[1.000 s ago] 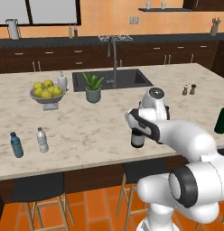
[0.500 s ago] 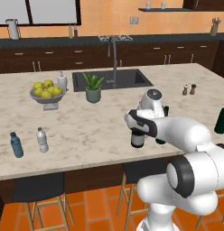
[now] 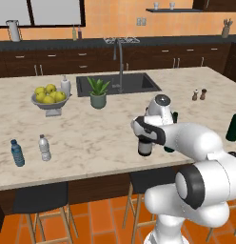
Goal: Move the plastic bottles in the middle to the plastics group, and the glass bottles in the middle to the glass group.
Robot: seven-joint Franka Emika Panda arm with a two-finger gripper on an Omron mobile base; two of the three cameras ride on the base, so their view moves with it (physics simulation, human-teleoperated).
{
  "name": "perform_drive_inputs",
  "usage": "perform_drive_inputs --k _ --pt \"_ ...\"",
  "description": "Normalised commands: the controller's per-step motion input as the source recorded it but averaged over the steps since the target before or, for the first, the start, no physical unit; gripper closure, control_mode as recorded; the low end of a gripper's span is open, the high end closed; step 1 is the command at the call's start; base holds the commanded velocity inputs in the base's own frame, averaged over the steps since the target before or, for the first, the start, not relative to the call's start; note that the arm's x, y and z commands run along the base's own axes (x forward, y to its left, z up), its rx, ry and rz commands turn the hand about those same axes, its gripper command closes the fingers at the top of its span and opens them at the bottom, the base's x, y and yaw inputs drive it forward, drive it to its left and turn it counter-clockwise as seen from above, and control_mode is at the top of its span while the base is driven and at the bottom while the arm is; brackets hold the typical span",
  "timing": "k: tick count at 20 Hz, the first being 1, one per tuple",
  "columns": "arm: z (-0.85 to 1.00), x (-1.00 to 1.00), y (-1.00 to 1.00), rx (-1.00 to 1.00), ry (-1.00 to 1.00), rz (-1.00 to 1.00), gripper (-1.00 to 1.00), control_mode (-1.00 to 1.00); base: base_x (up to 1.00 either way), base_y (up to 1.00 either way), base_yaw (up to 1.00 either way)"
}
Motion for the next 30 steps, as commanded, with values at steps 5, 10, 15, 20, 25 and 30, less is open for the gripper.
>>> perform_drive_inputs --k 5,10,15,20,25,30 --pt "0.00 -0.67 -0.13 0.00 0.00 0.00 1.00 -1.00 0.00 0.00 0.00" --pt "0.15 -0.91 -0.37 0.00 0.00 0.00 1.00 -1.00 0.00 0.00 0.00" --pt "0.28 -0.40 -0.71 0.00 0.00 0.00 1.00 -1.00 0.00 0.00 0.00" --pt "0.21 -0.05 -0.99 0.00 0.00 -0.01 1.00 -1.00 0.00 0.00 0.00" --pt "0.27 0.01 -1.00 0.00 0.04 -0.03 1.00 -1.00 0.00 0.00 0.00" --pt "0.30 0.17 -1.00 0.00 0.05 -0.04 1.00 -1.00 0.00 0.00 0.00"
